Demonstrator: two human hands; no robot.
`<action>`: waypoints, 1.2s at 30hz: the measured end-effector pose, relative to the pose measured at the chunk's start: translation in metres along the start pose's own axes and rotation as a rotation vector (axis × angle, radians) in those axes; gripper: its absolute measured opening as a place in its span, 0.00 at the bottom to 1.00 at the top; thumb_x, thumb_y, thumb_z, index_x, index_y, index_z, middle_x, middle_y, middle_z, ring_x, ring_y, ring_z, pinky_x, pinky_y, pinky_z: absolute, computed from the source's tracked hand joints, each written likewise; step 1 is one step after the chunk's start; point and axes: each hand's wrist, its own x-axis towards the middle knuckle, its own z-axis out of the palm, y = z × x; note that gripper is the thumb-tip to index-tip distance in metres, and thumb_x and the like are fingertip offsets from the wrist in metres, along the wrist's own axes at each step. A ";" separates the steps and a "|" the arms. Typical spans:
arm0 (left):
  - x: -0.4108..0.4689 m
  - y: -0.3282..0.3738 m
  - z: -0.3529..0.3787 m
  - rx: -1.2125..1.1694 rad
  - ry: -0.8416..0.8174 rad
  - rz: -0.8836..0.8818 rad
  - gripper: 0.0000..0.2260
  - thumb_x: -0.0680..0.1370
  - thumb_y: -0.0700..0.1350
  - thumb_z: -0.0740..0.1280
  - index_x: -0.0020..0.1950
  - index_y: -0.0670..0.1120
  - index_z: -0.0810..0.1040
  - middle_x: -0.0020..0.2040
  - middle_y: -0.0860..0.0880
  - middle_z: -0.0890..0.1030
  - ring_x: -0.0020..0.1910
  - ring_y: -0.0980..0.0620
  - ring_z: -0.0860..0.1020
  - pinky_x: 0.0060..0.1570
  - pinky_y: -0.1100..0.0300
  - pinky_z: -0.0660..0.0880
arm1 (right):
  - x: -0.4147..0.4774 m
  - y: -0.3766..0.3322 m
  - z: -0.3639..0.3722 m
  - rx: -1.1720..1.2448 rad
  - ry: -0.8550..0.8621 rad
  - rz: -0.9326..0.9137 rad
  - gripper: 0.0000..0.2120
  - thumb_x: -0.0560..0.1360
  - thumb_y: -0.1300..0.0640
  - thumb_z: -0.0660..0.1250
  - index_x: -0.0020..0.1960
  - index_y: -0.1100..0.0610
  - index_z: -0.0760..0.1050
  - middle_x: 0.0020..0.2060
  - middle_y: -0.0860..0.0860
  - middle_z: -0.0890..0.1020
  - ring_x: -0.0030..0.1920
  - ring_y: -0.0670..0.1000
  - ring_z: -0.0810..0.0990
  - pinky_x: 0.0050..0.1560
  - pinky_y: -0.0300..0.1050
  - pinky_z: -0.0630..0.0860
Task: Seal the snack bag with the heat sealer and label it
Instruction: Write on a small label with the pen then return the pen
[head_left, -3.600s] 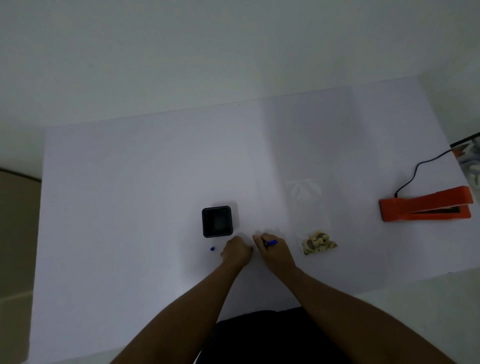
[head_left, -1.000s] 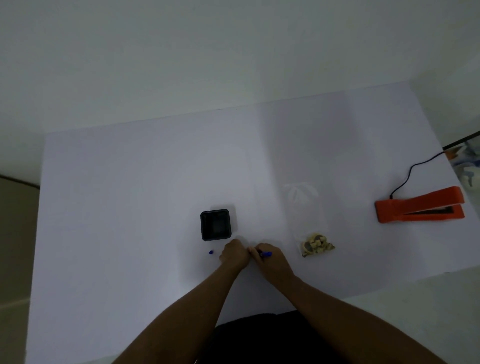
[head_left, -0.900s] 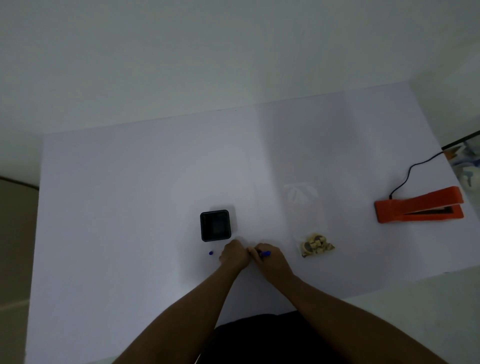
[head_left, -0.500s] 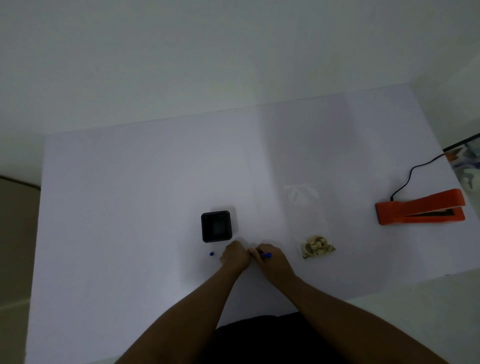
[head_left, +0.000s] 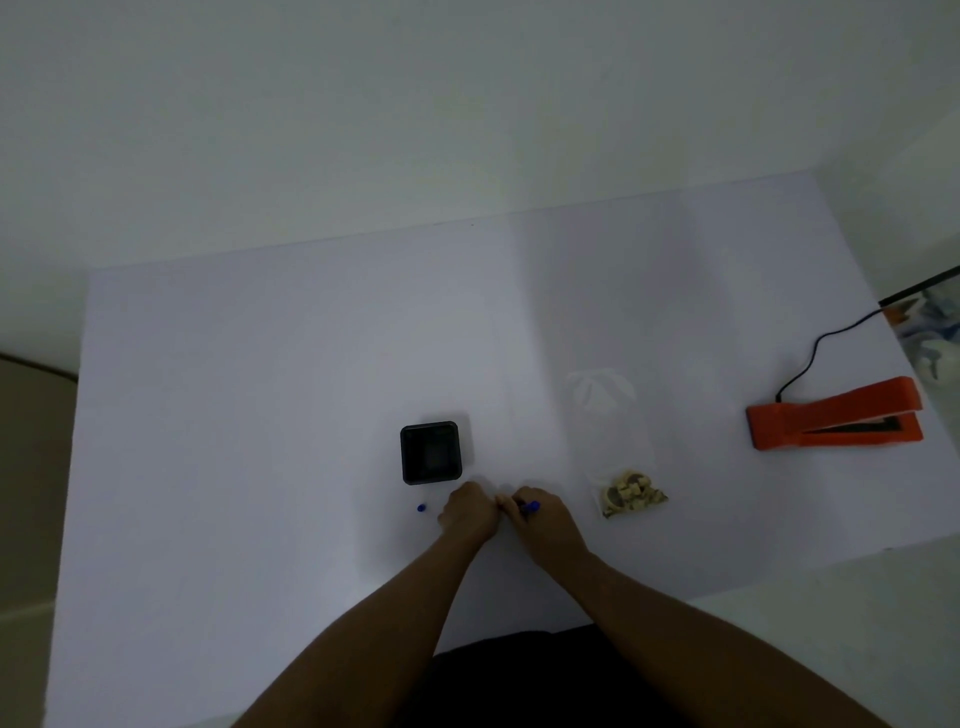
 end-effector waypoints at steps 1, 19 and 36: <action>0.000 0.000 0.000 -0.006 -0.001 0.000 0.09 0.78 0.46 0.64 0.52 0.41 0.77 0.52 0.42 0.81 0.48 0.44 0.81 0.51 0.51 0.80 | 0.000 0.001 0.000 0.003 0.003 0.002 0.16 0.79 0.51 0.66 0.35 0.57 0.72 0.32 0.52 0.74 0.33 0.50 0.72 0.35 0.37 0.65; -0.014 -0.011 0.000 -0.227 -0.028 0.073 0.14 0.77 0.49 0.66 0.34 0.45 0.73 0.32 0.48 0.75 0.30 0.52 0.73 0.35 0.59 0.72 | -0.023 -0.030 -0.018 0.257 -0.021 -0.069 0.14 0.83 0.52 0.58 0.46 0.61 0.71 0.28 0.46 0.71 0.28 0.42 0.69 0.30 0.35 0.65; -0.030 -0.095 -0.034 -0.366 0.399 0.018 0.06 0.80 0.41 0.60 0.47 0.41 0.75 0.44 0.43 0.81 0.41 0.46 0.79 0.43 0.51 0.78 | -0.037 -0.057 -0.035 0.197 0.067 -0.120 0.15 0.81 0.46 0.60 0.36 0.46 0.64 0.27 0.47 0.68 0.29 0.42 0.66 0.32 0.42 0.65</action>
